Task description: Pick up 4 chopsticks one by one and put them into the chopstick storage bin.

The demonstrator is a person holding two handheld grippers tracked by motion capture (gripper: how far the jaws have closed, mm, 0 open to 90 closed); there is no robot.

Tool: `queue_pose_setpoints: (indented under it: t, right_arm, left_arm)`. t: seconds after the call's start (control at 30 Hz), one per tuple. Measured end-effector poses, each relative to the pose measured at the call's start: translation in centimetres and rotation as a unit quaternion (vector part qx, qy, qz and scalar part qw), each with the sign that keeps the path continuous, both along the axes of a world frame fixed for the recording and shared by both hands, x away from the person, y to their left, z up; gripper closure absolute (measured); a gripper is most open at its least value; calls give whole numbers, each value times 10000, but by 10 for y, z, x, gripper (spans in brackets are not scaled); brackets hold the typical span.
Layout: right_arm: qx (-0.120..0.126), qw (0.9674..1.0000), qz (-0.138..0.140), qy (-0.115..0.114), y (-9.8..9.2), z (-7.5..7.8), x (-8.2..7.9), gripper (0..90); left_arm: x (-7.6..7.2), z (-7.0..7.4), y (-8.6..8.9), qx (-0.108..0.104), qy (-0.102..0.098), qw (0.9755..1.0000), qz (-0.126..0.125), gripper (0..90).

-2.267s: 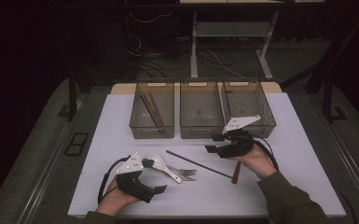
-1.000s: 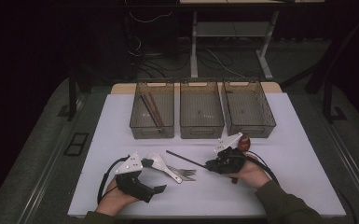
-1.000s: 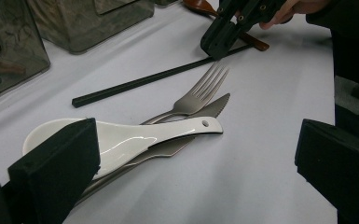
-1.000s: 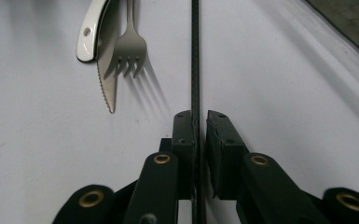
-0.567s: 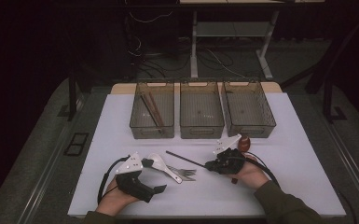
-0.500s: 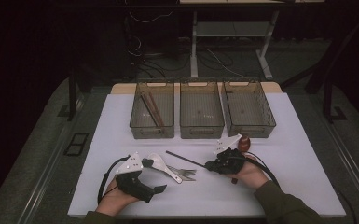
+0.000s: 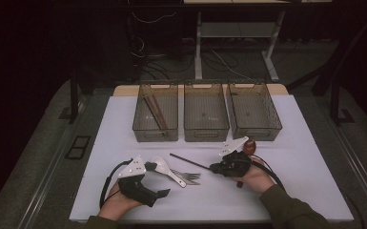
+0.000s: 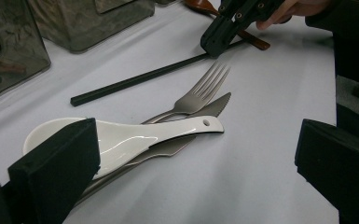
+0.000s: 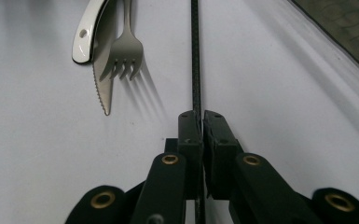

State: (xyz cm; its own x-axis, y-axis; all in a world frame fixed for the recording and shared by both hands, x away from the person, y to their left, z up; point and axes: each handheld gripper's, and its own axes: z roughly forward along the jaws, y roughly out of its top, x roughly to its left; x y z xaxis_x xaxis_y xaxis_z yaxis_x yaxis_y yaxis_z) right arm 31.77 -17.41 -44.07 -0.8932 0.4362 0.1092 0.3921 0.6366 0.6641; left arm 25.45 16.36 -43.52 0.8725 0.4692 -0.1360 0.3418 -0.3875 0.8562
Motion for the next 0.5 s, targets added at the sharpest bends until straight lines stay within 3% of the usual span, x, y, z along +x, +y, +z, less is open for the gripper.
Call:
queue_pose_setpoints:
  t: [0.5]
  right_arm:
    - [582, 9982, -91, -130, -15, 24, 2, 859]
  left_arm:
    - [0, 0, 0, 0, 3, 10000, 9, 0]
